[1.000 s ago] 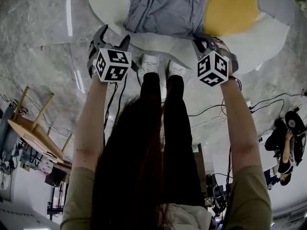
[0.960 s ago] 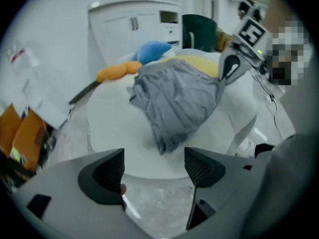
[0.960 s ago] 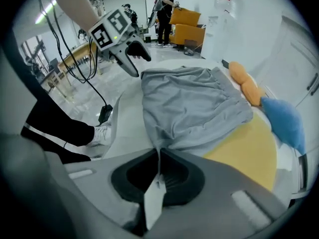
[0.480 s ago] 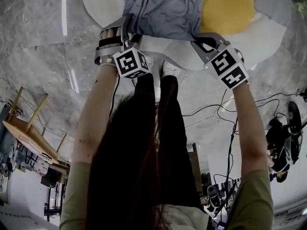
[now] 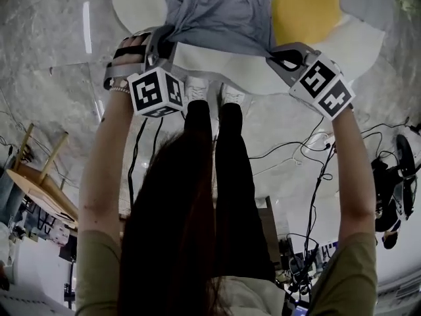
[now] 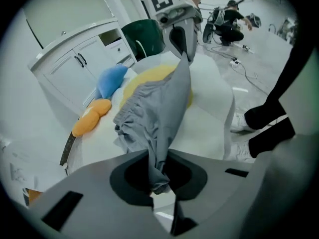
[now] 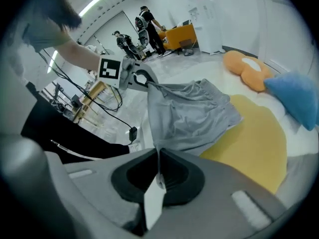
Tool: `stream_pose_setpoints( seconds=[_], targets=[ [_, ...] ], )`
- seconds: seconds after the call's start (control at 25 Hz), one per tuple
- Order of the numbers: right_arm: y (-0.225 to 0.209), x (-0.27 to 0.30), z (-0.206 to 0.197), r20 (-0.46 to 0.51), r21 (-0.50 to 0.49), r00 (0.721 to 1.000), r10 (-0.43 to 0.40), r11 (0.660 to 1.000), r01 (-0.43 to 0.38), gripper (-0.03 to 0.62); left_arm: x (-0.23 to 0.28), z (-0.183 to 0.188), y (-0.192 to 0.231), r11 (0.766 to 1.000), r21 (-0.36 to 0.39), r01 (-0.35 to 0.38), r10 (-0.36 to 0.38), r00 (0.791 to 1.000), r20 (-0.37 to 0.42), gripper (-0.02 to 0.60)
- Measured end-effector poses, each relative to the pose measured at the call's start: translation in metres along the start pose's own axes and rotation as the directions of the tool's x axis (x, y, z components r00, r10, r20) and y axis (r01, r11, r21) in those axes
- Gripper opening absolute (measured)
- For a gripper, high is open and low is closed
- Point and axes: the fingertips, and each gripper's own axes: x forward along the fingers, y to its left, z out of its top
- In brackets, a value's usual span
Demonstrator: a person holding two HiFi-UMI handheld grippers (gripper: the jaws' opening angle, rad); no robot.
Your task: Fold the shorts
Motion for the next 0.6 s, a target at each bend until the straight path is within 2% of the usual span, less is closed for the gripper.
stream_pose_setpoints(
  seconds=[0.16,0.28,0.4,0.48,0.6],
  targets=[
    [0.028,-0.067,0.019,-0.032,-0.039,0.992,0.122,0.992,-0.123,0.009,-0.072,0.032,0.022,0.995,-0.006,0.098,-0.097,0.994,0.055,0.044],
    [0.048,-0.121,0.040,-0.039,-0.069,0.984,0.174,0.982,-0.177,0.009,-0.128,0.057,0.035,0.983,-0.039,0.179,-0.176,0.981,0.078,0.044],
    [0.053,-0.160,0.056,-0.034,-0.083,0.983,0.179,0.980,-0.181,0.009,-0.162,0.074,0.046,0.968,-0.075,0.241,-0.235,0.968,0.084,0.044],
    [0.043,-0.174,0.060,-0.020,-0.076,0.986,0.165,0.983,-0.166,0.009,-0.167,0.080,0.055,0.955,-0.115,0.272,-0.262,0.960,0.097,0.044],
    [0.010,-0.185,0.070,0.012,-0.080,0.995,0.097,0.992,-0.096,0.009,-0.150,0.086,0.089,0.963,-0.141,0.229,-0.218,0.972,0.092,0.044]
  ],
)
